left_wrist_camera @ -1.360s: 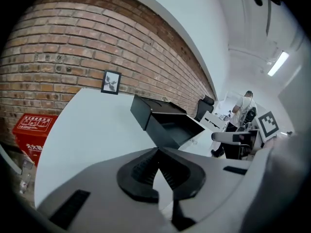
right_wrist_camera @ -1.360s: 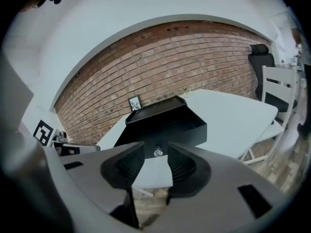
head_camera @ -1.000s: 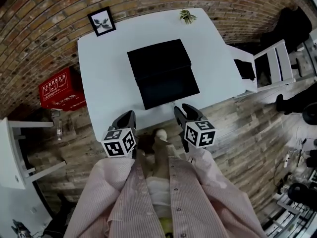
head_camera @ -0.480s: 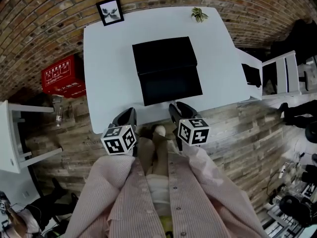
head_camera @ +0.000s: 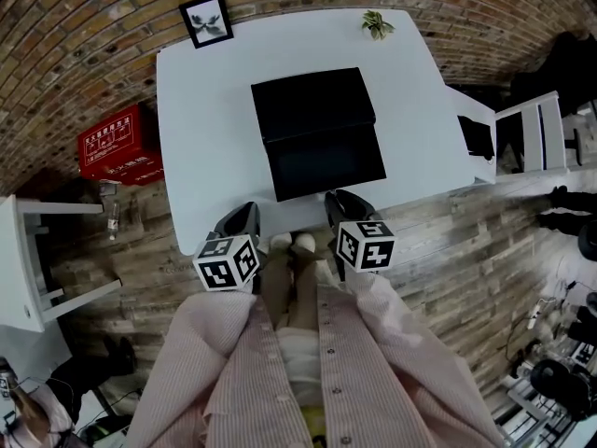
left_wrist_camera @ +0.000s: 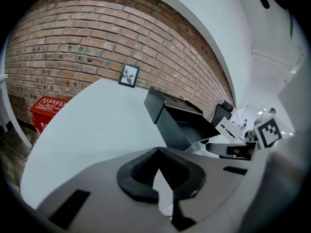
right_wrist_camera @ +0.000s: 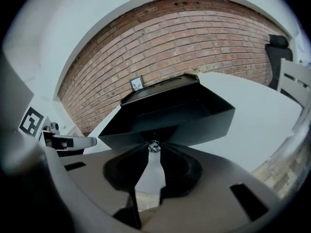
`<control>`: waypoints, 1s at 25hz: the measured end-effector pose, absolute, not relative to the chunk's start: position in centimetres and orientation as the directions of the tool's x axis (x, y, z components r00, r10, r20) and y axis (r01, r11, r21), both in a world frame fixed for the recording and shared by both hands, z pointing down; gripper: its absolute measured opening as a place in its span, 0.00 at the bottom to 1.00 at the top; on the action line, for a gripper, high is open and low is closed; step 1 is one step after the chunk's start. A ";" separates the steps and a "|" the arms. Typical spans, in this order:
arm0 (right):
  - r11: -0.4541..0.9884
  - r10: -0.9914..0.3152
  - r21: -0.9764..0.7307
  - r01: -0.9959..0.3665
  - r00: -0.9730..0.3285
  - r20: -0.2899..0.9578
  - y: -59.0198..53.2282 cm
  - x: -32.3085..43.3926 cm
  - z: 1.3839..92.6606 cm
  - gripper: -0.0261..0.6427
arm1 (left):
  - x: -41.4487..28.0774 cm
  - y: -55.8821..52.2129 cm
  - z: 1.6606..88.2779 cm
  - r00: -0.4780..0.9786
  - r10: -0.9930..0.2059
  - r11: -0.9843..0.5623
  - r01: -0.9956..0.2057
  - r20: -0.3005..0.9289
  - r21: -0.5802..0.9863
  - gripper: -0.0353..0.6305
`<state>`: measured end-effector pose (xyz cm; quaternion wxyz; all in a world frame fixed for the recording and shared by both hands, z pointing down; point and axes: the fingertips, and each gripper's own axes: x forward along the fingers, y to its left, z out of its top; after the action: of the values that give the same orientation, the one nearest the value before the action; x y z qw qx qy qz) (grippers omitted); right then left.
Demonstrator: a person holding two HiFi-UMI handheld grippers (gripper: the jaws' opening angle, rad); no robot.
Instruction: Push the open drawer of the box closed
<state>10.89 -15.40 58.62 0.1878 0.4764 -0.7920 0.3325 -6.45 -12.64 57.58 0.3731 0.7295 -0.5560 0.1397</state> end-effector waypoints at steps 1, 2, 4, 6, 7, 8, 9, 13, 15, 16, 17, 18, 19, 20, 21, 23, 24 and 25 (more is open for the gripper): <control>0.323 -0.631 -0.344 -0.882 -0.471 0.617 -15.4 10.9 58.6 0.16 | -6.4 -12.8 57.6 0.347 -0.705 -0.109 -0.915 0.618 0.389 0.05; 0.321 -0.631 -0.342 -0.883 -0.469 0.618 -15.4 11.0 58.6 0.16 | -6.4 -12.9 57.6 0.351 -0.703 -0.114 -0.914 0.618 0.390 0.04; 0.318 -0.630 -0.341 -0.885 -0.466 0.622 -15.4 11.0 58.6 0.16 | -6.4 -13.2 57.6 0.357 -0.700 -0.120 -0.912 0.619 0.392 0.05; 0.317 -0.627 -0.340 -0.886 -0.464 0.626 -15.5 11.0 58.6 0.16 | -6.2 -13.4 57.6 0.364 -0.697 -0.125 -0.910 0.618 0.396 0.05; 0.315 -0.625 -0.340 -0.886 -0.464 0.628 -15.5 11.0 58.7 0.16 | -6.1 -13.5 57.6 0.369 -0.695 -0.129 -0.908 0.617 0.398 0.04; 0.314 -0.624 -0.342 -0.886 -0.464 0.629 -15.5 11.1 58.6 0.16 | -6.0 -13.7 57.6 0.373 -0.694 -0.133 -0.907 0.616 0.400 0.04; 0.312 -0.623 -0.345 -0.885 -0.464 0.629 -15.5 11.0 58.6 0.16 | -5.9 -13.8 57.6 0.377 -0.692 -0.136 -0.906 0.615 0.401 0.04; 0.307 -0.624 -0.353 -0.884 -0.467 0.627 -15.6 11.0 58.4 0.16 | -5.8 -14.2 57.4 0.386 -0.690 -0.148 -0.903 0.612 0.403 0.04; 0.304 -0.627 -0.356 -0.884 -0.467 0.624 -15.6 11.1 58.2 0.16 | -5.7 -14.3 57.4 0.390 -0.689 -0.151 -0.902 0.611 0.405 0.04; 0.303 -0.628 -0.356 -0.884 -0.466 0.623 -15.7 11.1 58.2 0.16 | -5.7 -14.3 57.4 0.391 -0.688 -0.153 -0.901 0.611 0.405 0.04; 0.303 -0.629 -0.356 -0.884 -0.466 0.622 -15.7 11.1 58.1 0.16 | -5.7 -14.4 57.4 0.393 -0.688 -0.155 -0.901 0.611 0.405 0.05; 0.304 -0.630 -0.356 -0.884 -0.466 0.621 -15.8 11.1 58.1 0.16 | -5.6 -14.4 57.4 0.394 -0.687 -0.156 -0.901 0.610 0.406 0.05; 0.304 -0.630 -0.355 -0.884 -0.466 0.621 -15.9 11.0 58.1 0.16 | -5.6 -14.5 57.4 0.395 -0.687 -0.157 -0.900 0.610 0.406 0.05; 0.304 -0.630 -0.355 -0.884 -0.466 0.621 -15.9 11.0 58.0 0.16 | -5.6 -14.6 57.4 0.396 -0.687 -0.158 -0.900 0.610 0.406 0.04; 0.303 -0.630 -0.355 -0.884 -0.466 0.622 -16.0 11.0 58.0 0.16 | -5.6 -14.7 57.4 0.396 -0.687 -0.159 -0.900 0.609 0.406 0.05; 0.300 -0.630 -0.354 -0.886 -0.463 0.624 -16.1 11.0 58.0 0.16 | -5.7 -14.9 57.3 0.397 -0.688 -0.161 -0.900 0.607 0.406 0.05; 0.299 -0.630 -0.353 -0.887 -0.461 0.625 -16.1 11.0 58.0 0.16 | -5.7 -14.9 57.2 0.397 -0.689 -0.161 -0.899 0.606 0.406 0.05; 0.297 -0.630 -0.353 -0.887 -0.460 0.626 -16.2 11.0 58.1 0.16 | -5.8 -15.0 57.2 0.397 -0.691 -0.160 -0.899 0.605 0.407 0.04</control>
<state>11.00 -16.15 58.06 0.1880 0.4844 -0.7831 0.3418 -5.82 -15.02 57.20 0.3714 0.7485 -0.5310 0.1406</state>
